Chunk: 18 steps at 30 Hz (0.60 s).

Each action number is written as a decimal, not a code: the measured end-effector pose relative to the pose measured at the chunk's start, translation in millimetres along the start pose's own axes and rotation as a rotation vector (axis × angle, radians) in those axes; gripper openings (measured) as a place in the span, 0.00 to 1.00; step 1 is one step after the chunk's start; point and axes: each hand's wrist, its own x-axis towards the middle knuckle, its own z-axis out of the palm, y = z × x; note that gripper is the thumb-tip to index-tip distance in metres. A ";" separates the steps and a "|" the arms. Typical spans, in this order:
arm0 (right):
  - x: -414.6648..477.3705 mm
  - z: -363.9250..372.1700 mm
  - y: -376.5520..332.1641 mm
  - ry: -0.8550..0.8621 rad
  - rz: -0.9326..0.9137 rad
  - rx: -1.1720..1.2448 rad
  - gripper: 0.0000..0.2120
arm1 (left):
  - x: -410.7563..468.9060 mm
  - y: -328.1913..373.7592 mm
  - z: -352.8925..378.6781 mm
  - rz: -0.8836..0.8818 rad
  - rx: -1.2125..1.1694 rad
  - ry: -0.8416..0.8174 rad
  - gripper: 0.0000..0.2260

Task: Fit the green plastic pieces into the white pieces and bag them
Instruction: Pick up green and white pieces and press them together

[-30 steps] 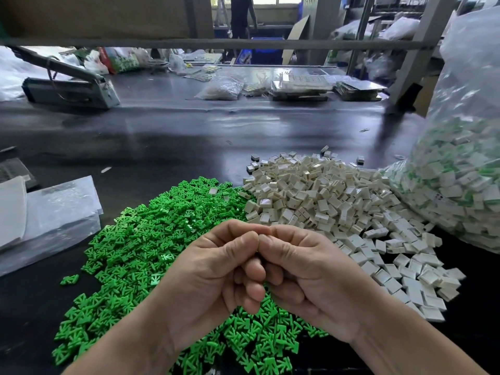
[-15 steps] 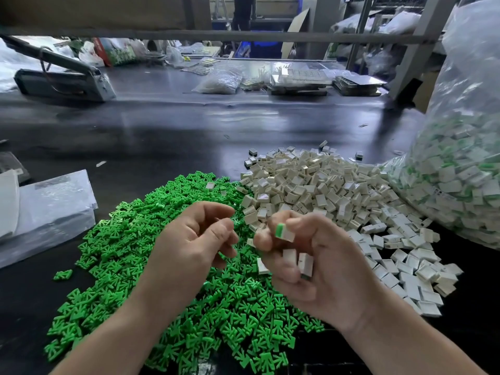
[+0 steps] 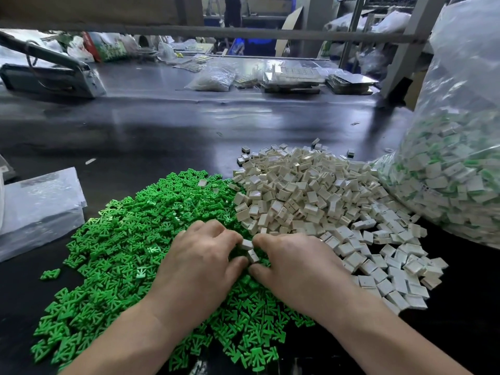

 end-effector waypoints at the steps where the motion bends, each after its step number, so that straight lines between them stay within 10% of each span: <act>1: 1.5 0.7 -0.9 0.017 -0.005 -0.017 0.14 | -1.1 0.0 -0.4 -0.002 0.001 -0.002 0.13; 8: -1.6 5.9 2.3 0.147 -0.080 0.092 0.10 | 1.0 0.6 -3.7 0.013 -0.016 0.022 0.05; 15: 0.7 -10.7 5.6 -0.112 0.245 1.385 0.03 | 1.5 -2.1 -14.0 -0.063 -0.295 0.237 0.08; 18: 2.2 -9.9 6.4 -0.189 0.289 1.545 0.08 | 2.3 -3.5 -13.1 -0.080 -0.310 0.260 0.10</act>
